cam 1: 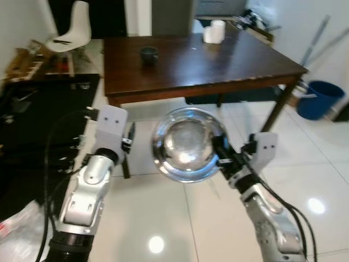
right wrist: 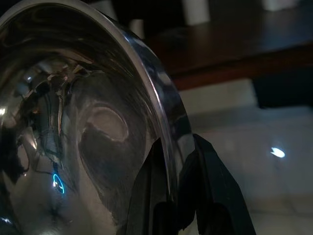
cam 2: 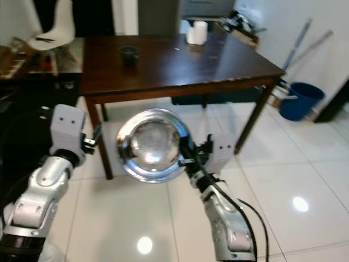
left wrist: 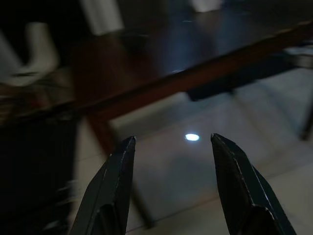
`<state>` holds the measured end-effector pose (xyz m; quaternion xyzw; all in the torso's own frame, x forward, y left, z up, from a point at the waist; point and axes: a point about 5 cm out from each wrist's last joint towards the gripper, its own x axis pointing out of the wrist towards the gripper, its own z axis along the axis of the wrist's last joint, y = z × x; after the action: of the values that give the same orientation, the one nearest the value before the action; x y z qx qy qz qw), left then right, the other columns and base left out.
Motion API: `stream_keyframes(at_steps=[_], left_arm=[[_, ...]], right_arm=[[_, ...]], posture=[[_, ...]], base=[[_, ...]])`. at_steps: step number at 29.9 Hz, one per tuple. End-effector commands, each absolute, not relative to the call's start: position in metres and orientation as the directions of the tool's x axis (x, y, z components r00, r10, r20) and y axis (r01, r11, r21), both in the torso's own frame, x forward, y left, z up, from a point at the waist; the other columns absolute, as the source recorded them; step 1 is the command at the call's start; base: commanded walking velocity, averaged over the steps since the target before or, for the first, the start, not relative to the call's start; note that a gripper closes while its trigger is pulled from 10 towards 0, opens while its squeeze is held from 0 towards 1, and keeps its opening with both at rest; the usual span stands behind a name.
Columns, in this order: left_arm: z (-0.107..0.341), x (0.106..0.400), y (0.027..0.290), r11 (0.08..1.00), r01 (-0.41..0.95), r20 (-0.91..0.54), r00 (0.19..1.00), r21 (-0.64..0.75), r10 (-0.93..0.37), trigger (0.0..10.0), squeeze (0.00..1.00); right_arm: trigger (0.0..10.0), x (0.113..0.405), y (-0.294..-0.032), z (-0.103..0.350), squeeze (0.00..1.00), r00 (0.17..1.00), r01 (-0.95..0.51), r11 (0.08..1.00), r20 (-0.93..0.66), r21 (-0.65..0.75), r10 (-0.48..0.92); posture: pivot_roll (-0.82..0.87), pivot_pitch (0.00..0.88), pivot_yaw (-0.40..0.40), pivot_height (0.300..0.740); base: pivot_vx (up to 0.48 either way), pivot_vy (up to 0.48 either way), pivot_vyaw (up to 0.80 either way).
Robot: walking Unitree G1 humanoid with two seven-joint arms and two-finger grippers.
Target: Setting the table
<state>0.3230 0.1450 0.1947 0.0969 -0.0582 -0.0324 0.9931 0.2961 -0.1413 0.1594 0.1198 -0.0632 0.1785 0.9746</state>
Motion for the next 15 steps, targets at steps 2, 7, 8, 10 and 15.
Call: stream_keyframes(at_steps=[2, 7, 8, 10, 15], left_arm=[[0.1944, 0.3249, 0.1430, 0.976, 0.056, 0.118, 0.990, 0.210, -0.082, 10.0, 0.13], [0.1942, 0.3251, 0.1427, 0.977, 0.054, 0.119, 0.990, 0.208, -0.080, 10.0, 0.12], [0.1940, 0.3251, 0.1426, 0.977, 0.054, 0.119, 0.990, 0.207, -0.080, 10.0, 0.12], [0.1937, 0.3250, 0.1425, 0.977, 0.054, 0.119, 0.990, 0.207, -0.080, 10.0, 0.12], [0.1937, 0.3255, 0.1428, 0.977, 0.054, 0.120, 0.990, 0.206, -0.080, 10.0, 0.12]], right_arm=[[10.0, 0.2947, -0.1425, 0.1677, 0.00, 0.923, -0.368, 0.908, 0.196, 0.202, 0.331], [10.0, 0.2943, -0.1435, 0.1689, 0.00, 0.923, -0.368, 0.909, 0.196, 0.194, 0.332], [10.0, 0.2943, -0.1438, 0.1691, 0.00, 0.923, -0.367, 0.910, 0.196, 0.193, 0.331], [10.0, 0.2944, -0.1445, 0.1695, 0.00, 0.923, -0.366, 0.911, 0.196, 0.191, 0.330], [10.0, 0.2948, -0.1450, 0.1709, 0.00, 0.924, -0.363, 0.913, 0.198, 0.187, 0.327]], posture=[[-0.05, 0.000, 0.052, 0.740], [-0.05, 0.000, 0.051, 0.740], [-0.06, 0.000, 0.050, 0.740], [-0.06, 0.000, 0.050, 0.740], [-0.06, 0.000, 0.052, 0.740]], base=[[0.480, 0.000, 0.00], [0.480, 0.000, 0.00], [0.480, 0.000, 0.00], [0.480, 0.000, 0.23], [0.480, 0.000, 0.65]])
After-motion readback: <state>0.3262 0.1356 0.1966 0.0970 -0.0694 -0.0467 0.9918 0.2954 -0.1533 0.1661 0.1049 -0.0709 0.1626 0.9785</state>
